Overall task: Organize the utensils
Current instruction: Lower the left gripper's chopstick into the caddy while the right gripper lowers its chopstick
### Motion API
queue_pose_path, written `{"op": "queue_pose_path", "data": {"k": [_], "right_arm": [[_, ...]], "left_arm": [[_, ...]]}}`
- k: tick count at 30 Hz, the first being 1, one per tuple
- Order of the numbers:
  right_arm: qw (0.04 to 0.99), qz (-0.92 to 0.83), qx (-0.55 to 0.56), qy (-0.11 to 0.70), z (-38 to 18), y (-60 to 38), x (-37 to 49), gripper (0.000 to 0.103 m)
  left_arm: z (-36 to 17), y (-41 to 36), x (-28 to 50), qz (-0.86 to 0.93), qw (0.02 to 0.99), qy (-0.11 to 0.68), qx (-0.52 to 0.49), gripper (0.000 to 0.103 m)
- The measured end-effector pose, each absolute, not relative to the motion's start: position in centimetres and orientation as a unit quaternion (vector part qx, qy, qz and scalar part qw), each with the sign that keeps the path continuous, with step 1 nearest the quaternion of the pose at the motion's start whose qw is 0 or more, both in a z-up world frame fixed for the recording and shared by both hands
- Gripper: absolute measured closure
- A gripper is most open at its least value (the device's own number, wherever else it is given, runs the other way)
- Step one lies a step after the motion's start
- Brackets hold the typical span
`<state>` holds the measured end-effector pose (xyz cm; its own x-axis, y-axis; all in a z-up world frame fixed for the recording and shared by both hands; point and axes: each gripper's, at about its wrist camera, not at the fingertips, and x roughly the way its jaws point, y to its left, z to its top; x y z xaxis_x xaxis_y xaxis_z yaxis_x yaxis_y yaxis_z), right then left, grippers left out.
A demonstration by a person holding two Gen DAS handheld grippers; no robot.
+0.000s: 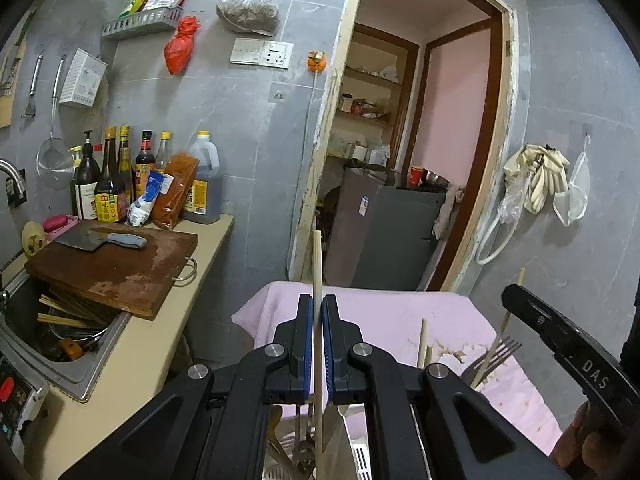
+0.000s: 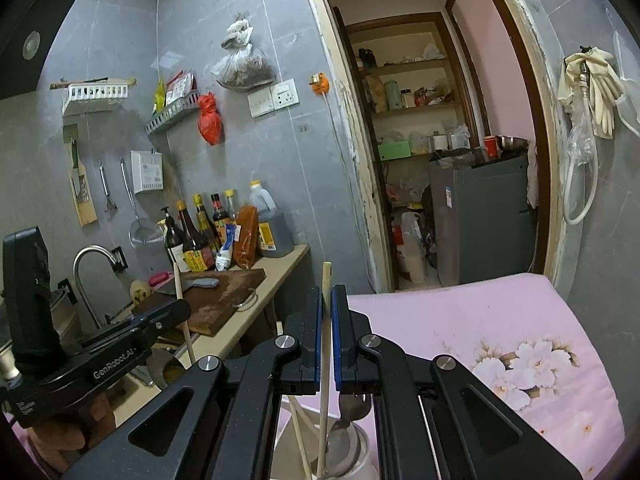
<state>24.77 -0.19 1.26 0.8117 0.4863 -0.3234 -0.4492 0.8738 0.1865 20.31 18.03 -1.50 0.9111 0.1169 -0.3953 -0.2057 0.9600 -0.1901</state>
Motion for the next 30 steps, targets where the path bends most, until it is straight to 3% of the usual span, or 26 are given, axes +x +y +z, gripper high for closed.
{"op": "queue_pose_path", "data": {"k": [30], "right_arm": [[0.945,0.254,0.041,0.204,0.2,0.2,23.9,0.098]], "left_arm": [[-2.4,18.5,19.2,0.057,0.965,0.229,-0.115,0.098]]}}
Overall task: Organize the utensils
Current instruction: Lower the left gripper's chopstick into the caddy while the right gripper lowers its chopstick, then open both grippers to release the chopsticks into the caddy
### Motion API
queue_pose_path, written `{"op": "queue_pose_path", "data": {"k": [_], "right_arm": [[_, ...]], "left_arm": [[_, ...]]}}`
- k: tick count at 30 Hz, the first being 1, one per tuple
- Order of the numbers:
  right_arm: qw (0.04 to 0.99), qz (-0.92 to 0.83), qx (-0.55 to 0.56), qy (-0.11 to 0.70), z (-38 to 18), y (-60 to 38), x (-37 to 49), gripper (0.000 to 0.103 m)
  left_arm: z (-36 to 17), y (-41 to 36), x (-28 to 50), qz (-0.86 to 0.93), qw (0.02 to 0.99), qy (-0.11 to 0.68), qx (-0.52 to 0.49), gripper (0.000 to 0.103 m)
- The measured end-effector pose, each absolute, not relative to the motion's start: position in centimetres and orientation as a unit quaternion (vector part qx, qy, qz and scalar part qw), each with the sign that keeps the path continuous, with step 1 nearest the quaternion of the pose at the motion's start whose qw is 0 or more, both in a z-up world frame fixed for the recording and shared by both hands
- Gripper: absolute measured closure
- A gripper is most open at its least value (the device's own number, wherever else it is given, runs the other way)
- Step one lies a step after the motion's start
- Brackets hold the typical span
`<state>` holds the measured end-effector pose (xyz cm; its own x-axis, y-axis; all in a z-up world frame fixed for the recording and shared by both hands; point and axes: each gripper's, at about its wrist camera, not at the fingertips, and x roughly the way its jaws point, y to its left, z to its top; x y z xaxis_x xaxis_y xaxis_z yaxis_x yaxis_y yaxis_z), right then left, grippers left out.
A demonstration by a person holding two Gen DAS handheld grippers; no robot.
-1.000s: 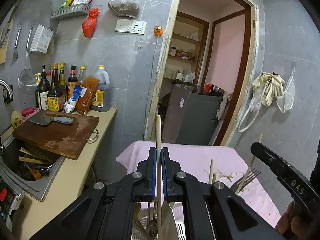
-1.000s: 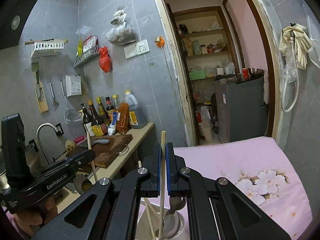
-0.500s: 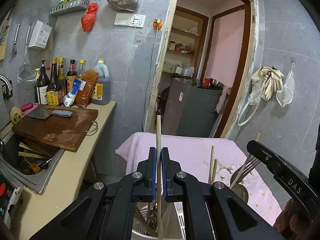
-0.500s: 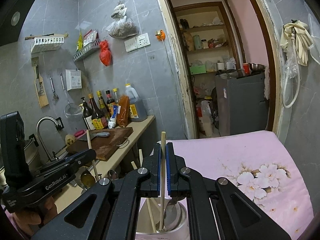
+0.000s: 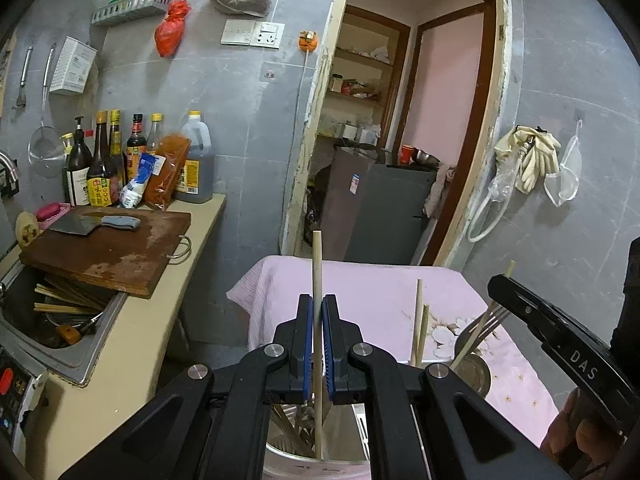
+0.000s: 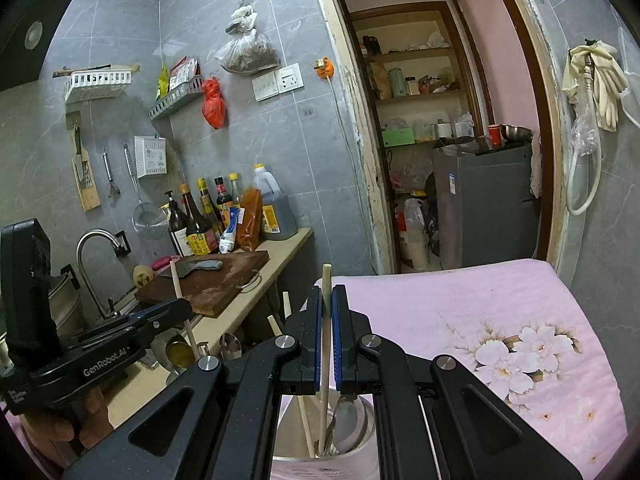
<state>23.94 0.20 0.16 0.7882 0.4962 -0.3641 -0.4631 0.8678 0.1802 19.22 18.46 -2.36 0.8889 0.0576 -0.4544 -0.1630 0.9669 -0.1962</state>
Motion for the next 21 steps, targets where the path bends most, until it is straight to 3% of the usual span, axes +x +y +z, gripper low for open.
{"op": "queue_pose_path", "data": {"k": [14,16,20,21], "right_arm": [[0.941,0.258,0.042,0.214,-0.27,0.07,23.73,0.094],[0.941,0.259,0.042,0.215,-0.28,0.08,23.65,0.089],[0.942,0.256,0.045,0.211,-0.11,-0.05,23.62,0.071],[0.942,0.256,0.049,0.209,-0.03,-0.20,23.57,0.070]], "left_arm": [[-2.39,18.43,19.33,0.044,0.960,0.252,-0.115,0.097],[-2.46,18.43,19.30,0.043,0.959,0.254,-0.118,0.094],[-2.48,18.67,18.98,0.040,0.958,0.249,-0.133,0.069],[-2.43,18.73,18.84,0.041,0.959,0.245,-0.136,0.069]]}}
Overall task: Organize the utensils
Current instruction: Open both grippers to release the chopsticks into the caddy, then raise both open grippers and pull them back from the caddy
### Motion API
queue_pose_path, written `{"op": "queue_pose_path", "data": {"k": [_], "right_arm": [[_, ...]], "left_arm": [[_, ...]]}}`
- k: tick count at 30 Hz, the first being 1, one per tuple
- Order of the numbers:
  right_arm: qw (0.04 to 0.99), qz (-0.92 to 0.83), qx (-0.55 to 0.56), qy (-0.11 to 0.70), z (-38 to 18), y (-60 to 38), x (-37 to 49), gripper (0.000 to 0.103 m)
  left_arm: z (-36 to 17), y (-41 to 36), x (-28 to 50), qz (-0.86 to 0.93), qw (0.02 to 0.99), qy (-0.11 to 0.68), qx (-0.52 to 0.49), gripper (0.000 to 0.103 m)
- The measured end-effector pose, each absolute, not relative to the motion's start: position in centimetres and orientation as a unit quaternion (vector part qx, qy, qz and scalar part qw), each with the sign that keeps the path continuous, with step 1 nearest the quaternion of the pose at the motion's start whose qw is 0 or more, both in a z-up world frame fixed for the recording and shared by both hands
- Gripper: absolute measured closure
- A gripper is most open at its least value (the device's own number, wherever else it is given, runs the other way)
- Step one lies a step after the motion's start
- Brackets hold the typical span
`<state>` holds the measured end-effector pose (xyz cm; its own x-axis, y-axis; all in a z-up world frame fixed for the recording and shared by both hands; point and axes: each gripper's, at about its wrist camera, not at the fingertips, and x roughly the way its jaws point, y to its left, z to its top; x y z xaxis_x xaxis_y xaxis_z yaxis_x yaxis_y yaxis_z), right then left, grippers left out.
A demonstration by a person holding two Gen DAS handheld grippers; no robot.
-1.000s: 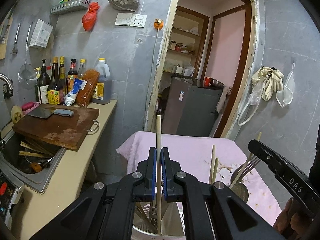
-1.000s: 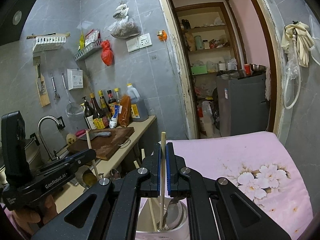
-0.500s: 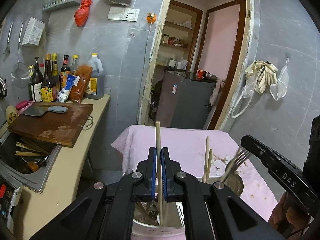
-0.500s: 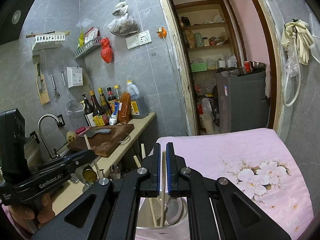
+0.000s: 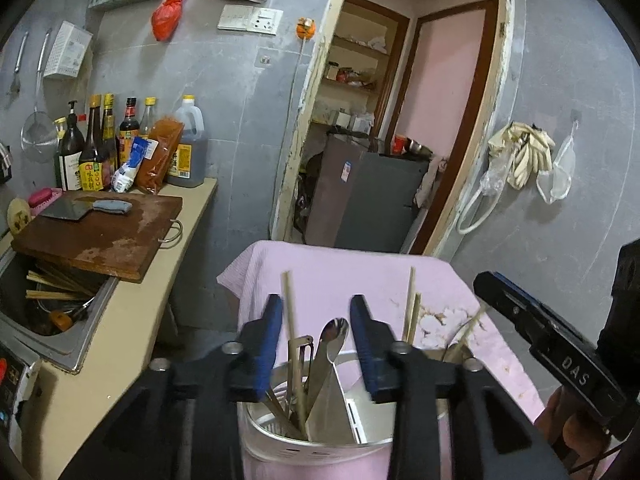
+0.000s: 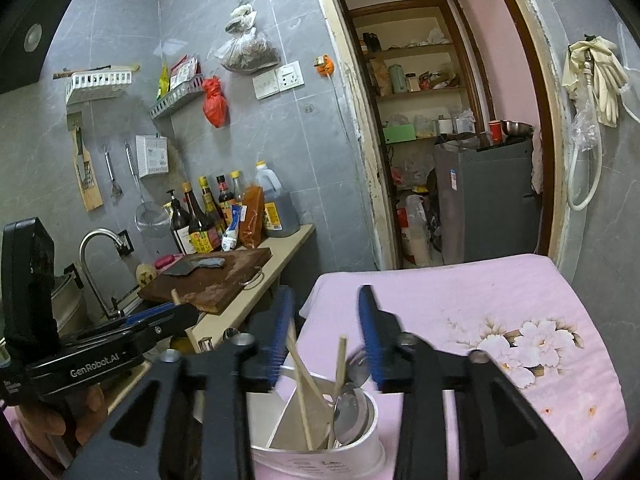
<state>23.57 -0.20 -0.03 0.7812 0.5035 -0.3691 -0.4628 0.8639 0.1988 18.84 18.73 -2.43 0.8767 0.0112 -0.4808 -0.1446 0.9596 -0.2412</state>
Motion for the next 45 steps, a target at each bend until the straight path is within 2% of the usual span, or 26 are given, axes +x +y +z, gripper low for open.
{"op": "queue_pose_path", "data": {"k": [5,8,10,18,25,26,34,38,41,45], "right_arm": [[0.945,0.252,0.053,0.201,0.7,-0.7,23.6,0.070],[0.947,0.247,0.054,0.198,1.0,-1.0,23.4,0.068],[0.948,0.244,0.056,0.196,1.2,-1.3,23.4,0.061],[0.957,0.214,0.061,0.188,2.2,-3.0,22.6,0.051],[0.966,0.174,0.060,0.182,3.1,-5.0,21.6,0.027],[0.967,0.168,0.059,0.181,3.2,-5.4,21.4,0.026],[0.973,0.138,0.053,0.180,4.0,-7.5,20.1,0.011],[0.974,0.123,0.051,0.180,4.4,-8.4,19.2,0.009],[0.976,0.114,0.051,0.179,4.6,-9.0,18.4,0.004],[0.977,0.106,0.050,0.176,5.0,-9.9,17.3,0.003]], "left_arm": [[-2.3,18.7,18.8,0.042,0.959,0.244,-0.136,0.068],[-2.1,18.8,18.7,0.044,0.960,0.239,-0.137,0.057],[-1.9,18.8,18.6,0.045,0.961,0.233,-0.142,0.052],[-0.9,18.4,18.0,0.056,0.966,0.213,-0.138,0.023],[0.1,17.7,17.2,0.065,0.970,0.196,-0.127,0.006],[0.2,17.6,17.0,0.064,0.971,0.194,-0.125,0.004],[0.7,16.4,15.9,0.065,0.974,0.188,-0.113,0.001],[0.6,15.8,15.2,0.063,0.973,0.195,-0.109,0.001],[0.6,15.0,14.4,0.061,0.974,0.199,-0.095,0.001],[0.7,14.2,13.5,0.055,0.974,0.201,-0.090,0.001]]}}
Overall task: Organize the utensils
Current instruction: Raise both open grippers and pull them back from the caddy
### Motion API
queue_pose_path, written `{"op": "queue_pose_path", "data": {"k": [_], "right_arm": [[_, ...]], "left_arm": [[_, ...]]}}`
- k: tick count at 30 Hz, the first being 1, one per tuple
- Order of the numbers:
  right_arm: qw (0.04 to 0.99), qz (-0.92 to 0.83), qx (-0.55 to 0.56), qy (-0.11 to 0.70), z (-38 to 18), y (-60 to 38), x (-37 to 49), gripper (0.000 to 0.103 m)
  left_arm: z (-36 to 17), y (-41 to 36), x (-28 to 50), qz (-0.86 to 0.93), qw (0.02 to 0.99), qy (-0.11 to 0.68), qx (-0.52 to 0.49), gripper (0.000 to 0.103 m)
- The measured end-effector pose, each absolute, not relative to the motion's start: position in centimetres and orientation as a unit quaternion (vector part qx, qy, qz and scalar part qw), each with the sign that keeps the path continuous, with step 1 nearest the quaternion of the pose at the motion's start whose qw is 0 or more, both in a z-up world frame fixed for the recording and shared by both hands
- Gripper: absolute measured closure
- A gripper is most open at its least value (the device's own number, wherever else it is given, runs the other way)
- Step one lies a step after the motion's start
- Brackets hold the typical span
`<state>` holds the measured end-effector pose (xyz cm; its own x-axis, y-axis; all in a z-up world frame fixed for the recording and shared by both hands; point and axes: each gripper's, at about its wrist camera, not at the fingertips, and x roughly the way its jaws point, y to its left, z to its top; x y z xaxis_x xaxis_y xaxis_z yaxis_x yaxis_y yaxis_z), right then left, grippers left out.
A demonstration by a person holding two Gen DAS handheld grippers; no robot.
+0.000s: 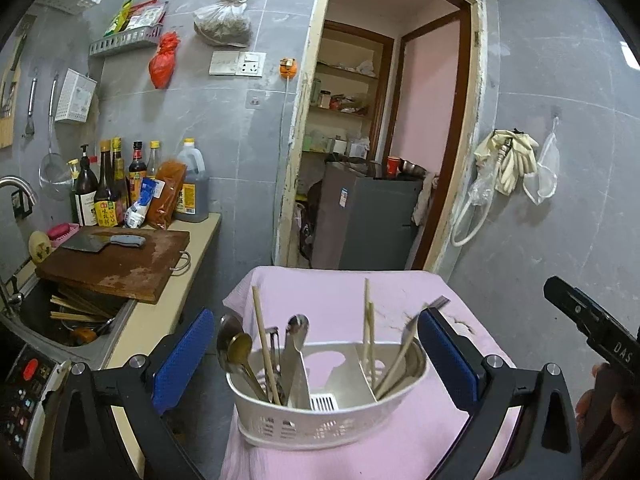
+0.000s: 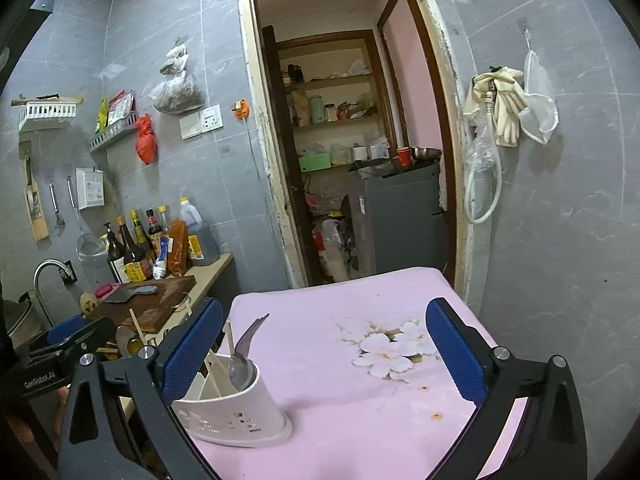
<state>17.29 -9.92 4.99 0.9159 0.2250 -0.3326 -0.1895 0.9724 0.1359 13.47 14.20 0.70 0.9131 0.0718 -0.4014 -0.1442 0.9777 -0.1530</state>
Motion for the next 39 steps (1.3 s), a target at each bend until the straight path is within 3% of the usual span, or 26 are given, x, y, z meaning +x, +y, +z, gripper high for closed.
{"op": "queue_pose_path", "data": {"k": [39], "right_arm": [[0.965,0.148,0.029,0.214,5.6,-18.3,7.6,0.002]], "left_arm": [[2.4,5.9,2.7,0.115,0.968,0.207,-0.086,0.001]]}}
